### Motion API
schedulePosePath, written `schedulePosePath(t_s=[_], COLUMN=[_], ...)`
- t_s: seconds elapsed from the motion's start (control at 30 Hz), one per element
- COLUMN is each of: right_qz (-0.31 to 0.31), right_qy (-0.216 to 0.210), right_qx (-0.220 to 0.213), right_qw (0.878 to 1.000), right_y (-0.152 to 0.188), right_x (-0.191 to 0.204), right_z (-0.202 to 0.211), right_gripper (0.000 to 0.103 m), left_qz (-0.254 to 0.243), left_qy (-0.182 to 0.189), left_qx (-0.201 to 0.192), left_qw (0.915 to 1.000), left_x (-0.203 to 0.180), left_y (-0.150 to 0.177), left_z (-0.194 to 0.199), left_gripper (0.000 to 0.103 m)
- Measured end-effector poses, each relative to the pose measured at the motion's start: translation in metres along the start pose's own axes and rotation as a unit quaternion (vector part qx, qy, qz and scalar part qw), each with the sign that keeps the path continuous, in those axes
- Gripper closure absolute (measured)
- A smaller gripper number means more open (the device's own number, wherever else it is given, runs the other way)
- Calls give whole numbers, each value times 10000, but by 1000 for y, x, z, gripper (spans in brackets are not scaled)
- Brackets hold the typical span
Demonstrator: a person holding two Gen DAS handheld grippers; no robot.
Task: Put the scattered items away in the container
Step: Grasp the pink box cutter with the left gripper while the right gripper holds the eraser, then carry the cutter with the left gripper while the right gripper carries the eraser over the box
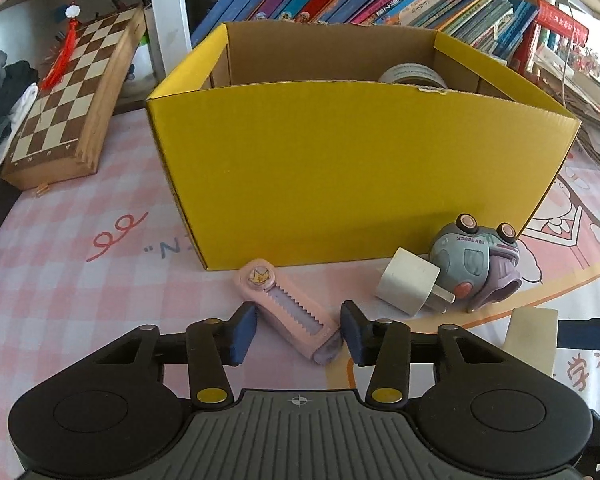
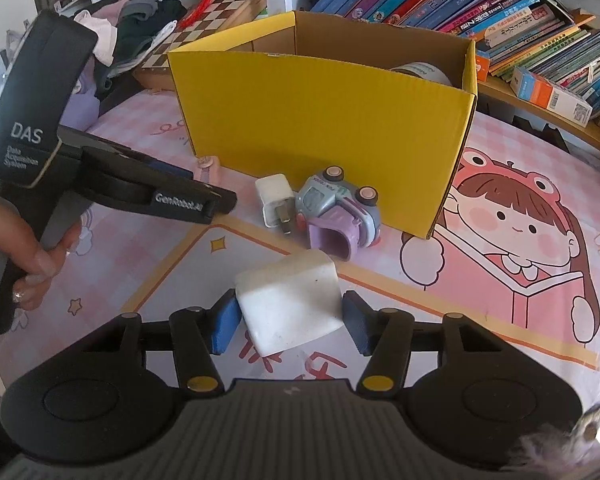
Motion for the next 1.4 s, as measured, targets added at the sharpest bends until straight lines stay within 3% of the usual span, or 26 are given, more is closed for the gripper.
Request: schedulePosePath(t_s=[0.17,0.37,0.73,1.4], right_qz=[31,-18,-72,0], right_qy=[77,172,269,377], right_qx=[20,-16,-35,213], right_qw=[10000,9998,9996,9991], right_y=[2,3,5,11], right_x=[3,6,19,38], right_z=[1,5,17,33], right_gripper=[53,59,60,60], left_qz=[-151,-161,-318,-1278], left_qy=[98,291,641,1148], left_qx=[13,64,19,-108], left_qw=[9998,9994,9974,9851], left_x=[4,12,16,5], left_y=[11,25,44,58], left_z=[12,29,62,94], left_gripper=[81,81,81,80])
Point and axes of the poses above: each gripper's, at about its wrist camera, not at the fingertips, and z roughly against the way its jaws point, x to its left, y to its underside, the point moved 1 cm from there along -z, roughly the way its jaws point, and after that the axes turned 5 degrees about -y, right-handed, at the moved point
